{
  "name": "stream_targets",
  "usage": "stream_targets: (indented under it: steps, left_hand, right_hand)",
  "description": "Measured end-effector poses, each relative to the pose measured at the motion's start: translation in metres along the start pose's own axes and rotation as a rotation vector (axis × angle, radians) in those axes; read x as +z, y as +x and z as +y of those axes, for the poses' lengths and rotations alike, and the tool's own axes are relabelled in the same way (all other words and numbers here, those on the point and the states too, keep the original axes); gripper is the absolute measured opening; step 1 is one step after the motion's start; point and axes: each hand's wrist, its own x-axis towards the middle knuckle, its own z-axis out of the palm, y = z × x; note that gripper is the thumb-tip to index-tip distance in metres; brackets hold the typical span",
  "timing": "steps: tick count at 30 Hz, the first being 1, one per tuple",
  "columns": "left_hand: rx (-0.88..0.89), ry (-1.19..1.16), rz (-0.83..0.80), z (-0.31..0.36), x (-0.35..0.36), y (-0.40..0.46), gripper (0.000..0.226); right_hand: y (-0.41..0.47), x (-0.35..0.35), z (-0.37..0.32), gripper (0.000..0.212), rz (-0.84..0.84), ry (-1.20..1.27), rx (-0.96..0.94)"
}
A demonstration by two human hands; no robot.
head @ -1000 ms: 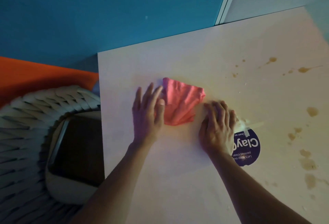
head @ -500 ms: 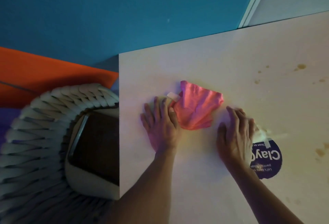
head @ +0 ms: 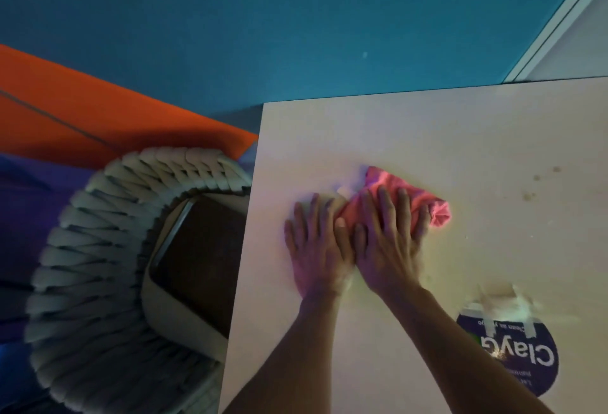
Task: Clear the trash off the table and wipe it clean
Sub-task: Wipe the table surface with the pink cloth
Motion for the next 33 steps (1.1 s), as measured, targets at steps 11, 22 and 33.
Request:
stream_targets:
  steps: [11,22,33]
  left_hand:
    - [-0.086,0.127,-0.031,-0.082,-0.026,0.035,0.050]
    - [-0.069,0.024,-0.052,-0.083,-0.022,0.034,0.048]
    - [-0.077,0.045,-0.081,-0.085,-0.026,0.036,0.049]
  right_hand:
    - [0.021,0.007,0.004,0.064,-0.046,-0.095,-0.016]
    - [0.135,0.045,-0.067,0.062,-0.055,0.009,0.008]
    - [0.059,0.024,-0.059,0.054,-0.054,0.046,-0.229]
